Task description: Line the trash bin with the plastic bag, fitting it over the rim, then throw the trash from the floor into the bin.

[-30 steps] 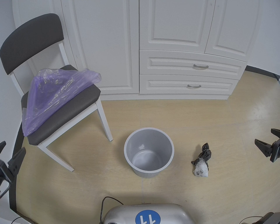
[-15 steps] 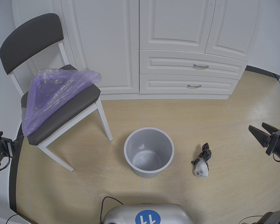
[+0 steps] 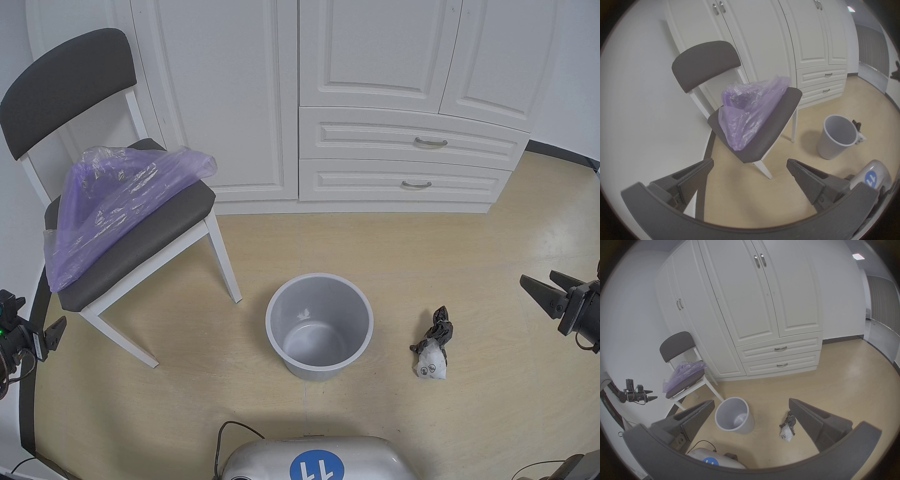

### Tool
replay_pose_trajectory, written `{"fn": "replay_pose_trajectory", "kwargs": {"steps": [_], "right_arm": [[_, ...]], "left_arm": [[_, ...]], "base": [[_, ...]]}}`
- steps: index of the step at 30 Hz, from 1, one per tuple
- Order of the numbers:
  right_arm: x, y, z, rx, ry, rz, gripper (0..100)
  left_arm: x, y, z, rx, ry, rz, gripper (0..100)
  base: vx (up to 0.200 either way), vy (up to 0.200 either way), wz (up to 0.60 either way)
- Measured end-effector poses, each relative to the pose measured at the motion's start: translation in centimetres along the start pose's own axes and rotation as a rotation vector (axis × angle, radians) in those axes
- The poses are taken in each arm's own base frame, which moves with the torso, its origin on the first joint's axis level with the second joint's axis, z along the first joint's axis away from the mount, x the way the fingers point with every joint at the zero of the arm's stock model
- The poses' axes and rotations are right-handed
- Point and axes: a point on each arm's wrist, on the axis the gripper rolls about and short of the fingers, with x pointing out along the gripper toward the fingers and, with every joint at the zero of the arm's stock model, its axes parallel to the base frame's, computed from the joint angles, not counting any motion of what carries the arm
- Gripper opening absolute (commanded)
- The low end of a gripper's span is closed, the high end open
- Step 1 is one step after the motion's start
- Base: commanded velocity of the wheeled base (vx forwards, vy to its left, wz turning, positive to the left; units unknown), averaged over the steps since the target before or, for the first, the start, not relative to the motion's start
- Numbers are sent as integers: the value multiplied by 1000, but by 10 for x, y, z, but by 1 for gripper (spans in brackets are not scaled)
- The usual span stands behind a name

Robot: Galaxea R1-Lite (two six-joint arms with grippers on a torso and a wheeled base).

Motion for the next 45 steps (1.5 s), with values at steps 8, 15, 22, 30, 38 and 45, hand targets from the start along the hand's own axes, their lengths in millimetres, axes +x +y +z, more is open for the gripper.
{"fn": "replay_pose_trajectory", "kwargs": {"steps": [8, 15, 22, 30, 38, 45], "right_arm": [[8, -1, 1, 48, 16, -8, 100], [12, -1, 2, 67, 22, -10, 100], [14, -1, 3, 72, 21, -7, 100], [14, 1, 5, 70, 12, 3, 100], [13, 3, 9, 67, -4, 21, 100], [13, 7, 12, 65, -13, 42, 100]], "left_arm": [[38, 11, -8, 31, -76, 69, 100], [75, 17, -14, -122, -163, 87, 100], [106, 20, -13, -299, -224, 79, 100], [124, 31, 2, -487, -314, 62, 100], [130, 39, 19, -565, -395, 47, 100], [120, 34, 24, -580, -400, 12, 100]], "base": [[0, 0, 0], [0, 0, 0], [0, 0, 0], [0, 0, 0], [0, 0, 0], [0, 0, 0]]}}
